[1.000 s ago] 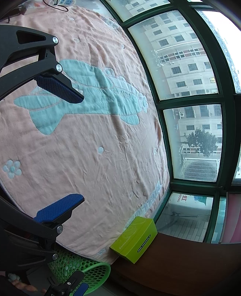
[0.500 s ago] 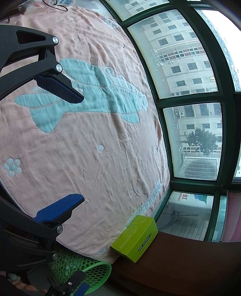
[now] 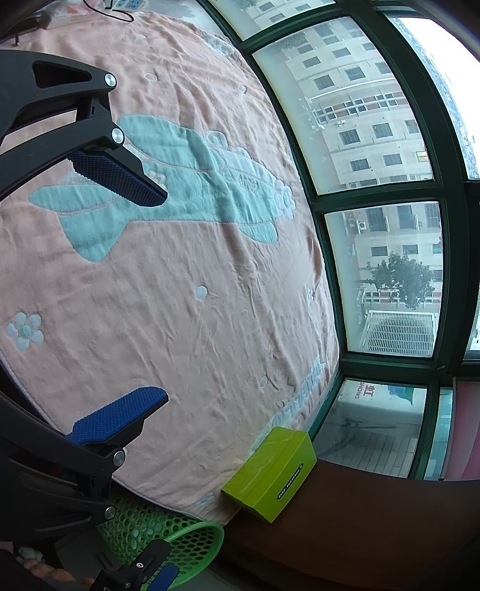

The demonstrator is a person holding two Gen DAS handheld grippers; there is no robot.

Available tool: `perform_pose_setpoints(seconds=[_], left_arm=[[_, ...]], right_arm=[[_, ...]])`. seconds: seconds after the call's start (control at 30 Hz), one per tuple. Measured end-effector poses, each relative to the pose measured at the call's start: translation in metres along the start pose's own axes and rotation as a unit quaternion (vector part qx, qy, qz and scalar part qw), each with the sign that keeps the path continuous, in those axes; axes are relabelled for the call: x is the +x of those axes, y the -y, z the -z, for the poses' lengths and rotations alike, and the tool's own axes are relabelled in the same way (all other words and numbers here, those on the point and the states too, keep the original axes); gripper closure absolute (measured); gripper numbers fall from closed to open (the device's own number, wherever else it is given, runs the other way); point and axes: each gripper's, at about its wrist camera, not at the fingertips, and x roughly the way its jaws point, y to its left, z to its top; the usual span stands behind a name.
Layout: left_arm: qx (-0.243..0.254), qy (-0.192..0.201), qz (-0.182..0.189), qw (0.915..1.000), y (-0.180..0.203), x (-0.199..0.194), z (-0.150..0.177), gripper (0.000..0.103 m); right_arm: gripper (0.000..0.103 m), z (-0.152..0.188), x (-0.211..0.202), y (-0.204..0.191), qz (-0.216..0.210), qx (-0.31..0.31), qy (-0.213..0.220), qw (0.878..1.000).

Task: Collect trash

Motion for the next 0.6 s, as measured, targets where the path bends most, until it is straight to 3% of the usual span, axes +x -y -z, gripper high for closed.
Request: perform_pose_setpoints(seconds=[0.6], left_arm=[[0.011, 0.001, 0.01, 0.9999, 0.0092, 0.0001, -0.0004, 0.008]], right_arm=[[0.005, 0.0006, -0.0006, 0.0008, 0.001, 0.004, 0.0, 1.0]])
